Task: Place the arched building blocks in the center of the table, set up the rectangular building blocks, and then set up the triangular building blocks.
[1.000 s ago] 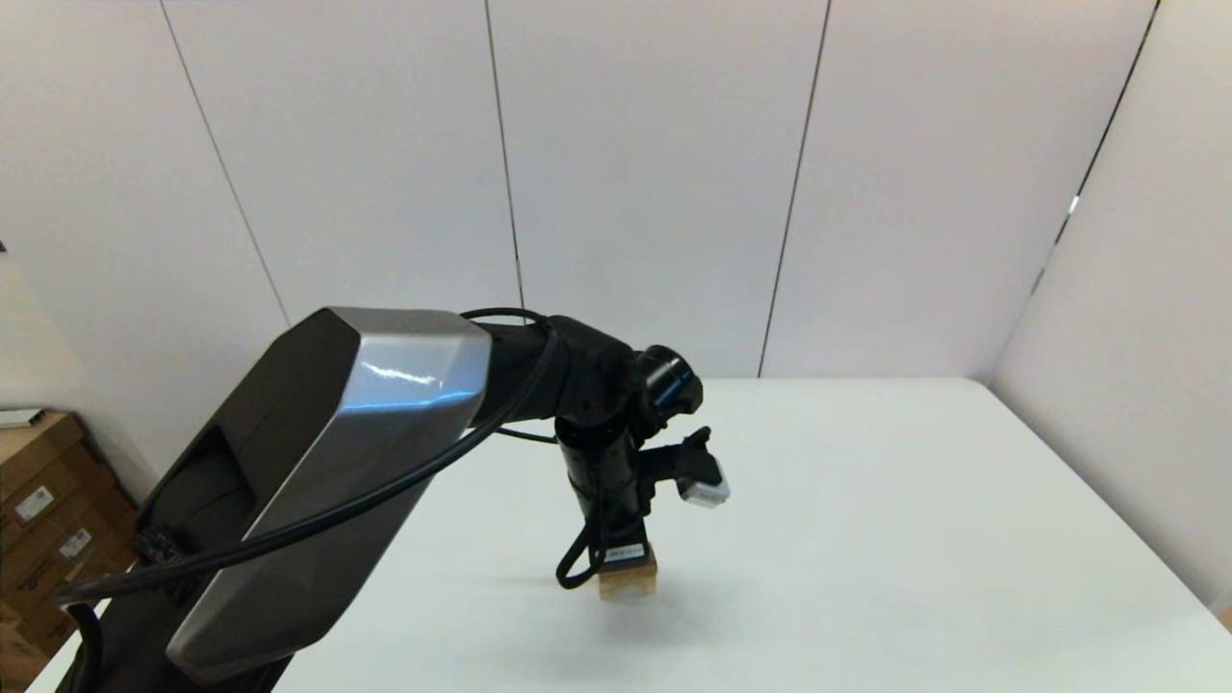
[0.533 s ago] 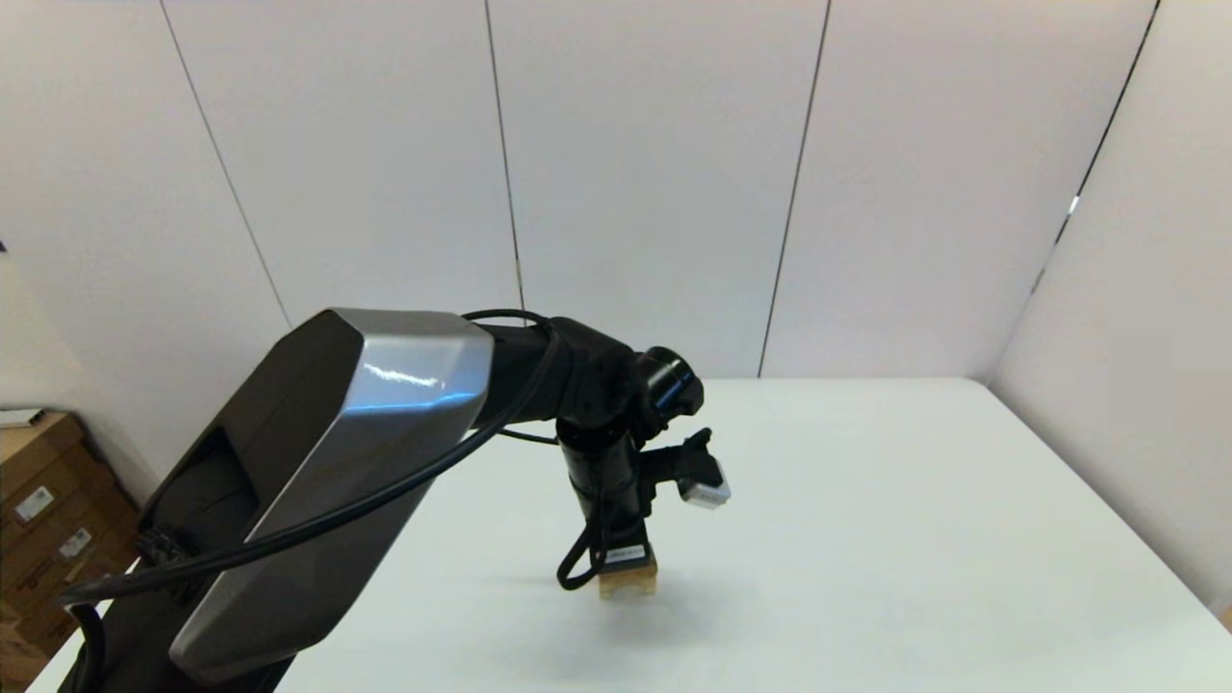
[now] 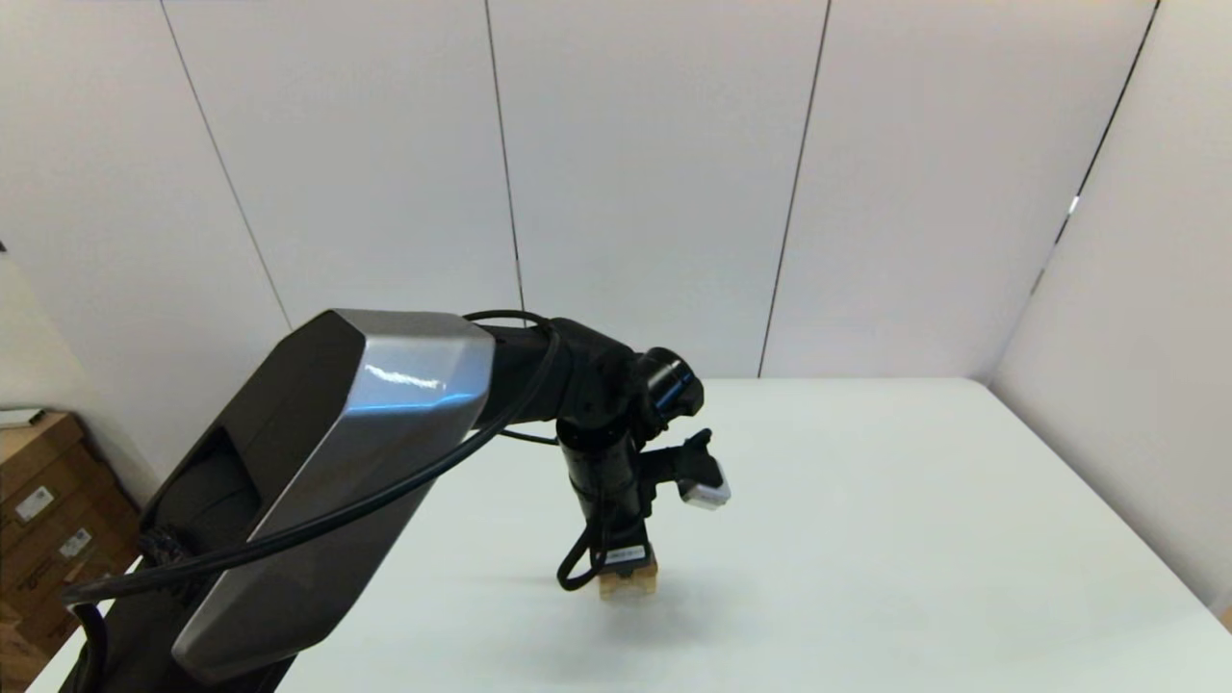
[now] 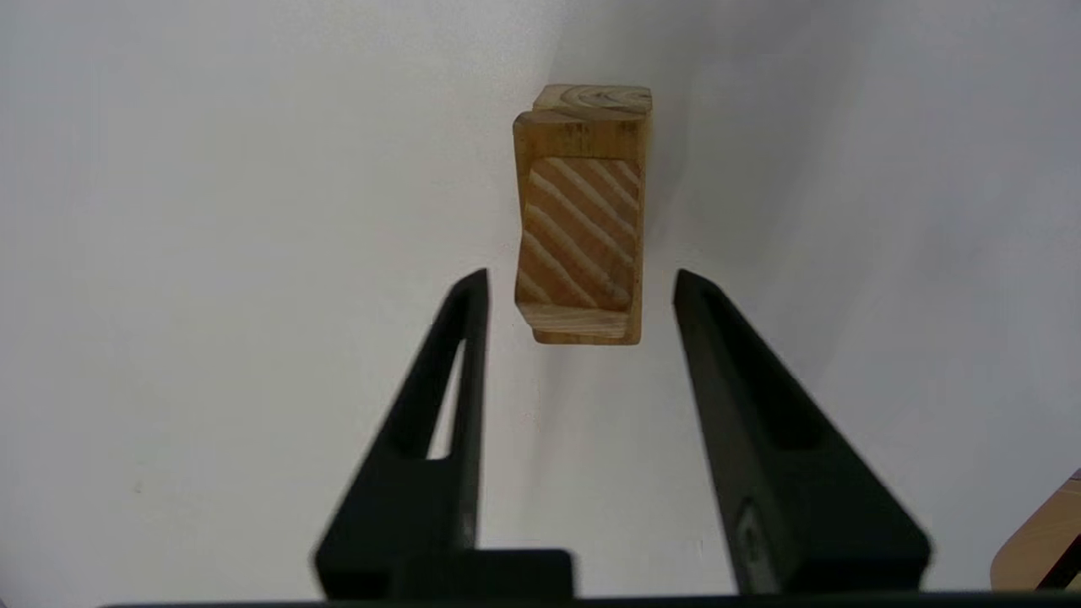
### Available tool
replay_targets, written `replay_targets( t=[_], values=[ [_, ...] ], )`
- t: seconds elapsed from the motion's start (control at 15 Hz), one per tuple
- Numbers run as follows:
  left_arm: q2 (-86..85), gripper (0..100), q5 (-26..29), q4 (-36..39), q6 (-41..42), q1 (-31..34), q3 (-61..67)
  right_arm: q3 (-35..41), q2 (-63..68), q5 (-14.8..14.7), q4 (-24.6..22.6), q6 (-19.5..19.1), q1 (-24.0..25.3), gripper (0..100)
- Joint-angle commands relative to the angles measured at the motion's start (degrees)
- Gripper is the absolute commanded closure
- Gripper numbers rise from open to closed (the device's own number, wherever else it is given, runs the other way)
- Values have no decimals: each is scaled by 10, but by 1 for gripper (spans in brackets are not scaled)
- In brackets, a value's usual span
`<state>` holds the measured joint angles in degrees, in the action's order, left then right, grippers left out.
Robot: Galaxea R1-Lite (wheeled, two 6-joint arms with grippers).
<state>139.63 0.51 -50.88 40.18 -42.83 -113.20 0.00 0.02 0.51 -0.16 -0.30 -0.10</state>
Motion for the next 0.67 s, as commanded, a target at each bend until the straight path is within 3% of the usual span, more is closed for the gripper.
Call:
replay_targets(
  t=[0.07,0.33,0.67],
  values=[
    [-10,0,0,0,2,0,0,0,0,0,0,0,0,0],
    [-78,0,-15,-4,-24,31,0,0,-1,0,0,0,0,0],
    [-280,0,-132,-5,-194,119,6,0,0,0,0,0,0,0]
  ],
)
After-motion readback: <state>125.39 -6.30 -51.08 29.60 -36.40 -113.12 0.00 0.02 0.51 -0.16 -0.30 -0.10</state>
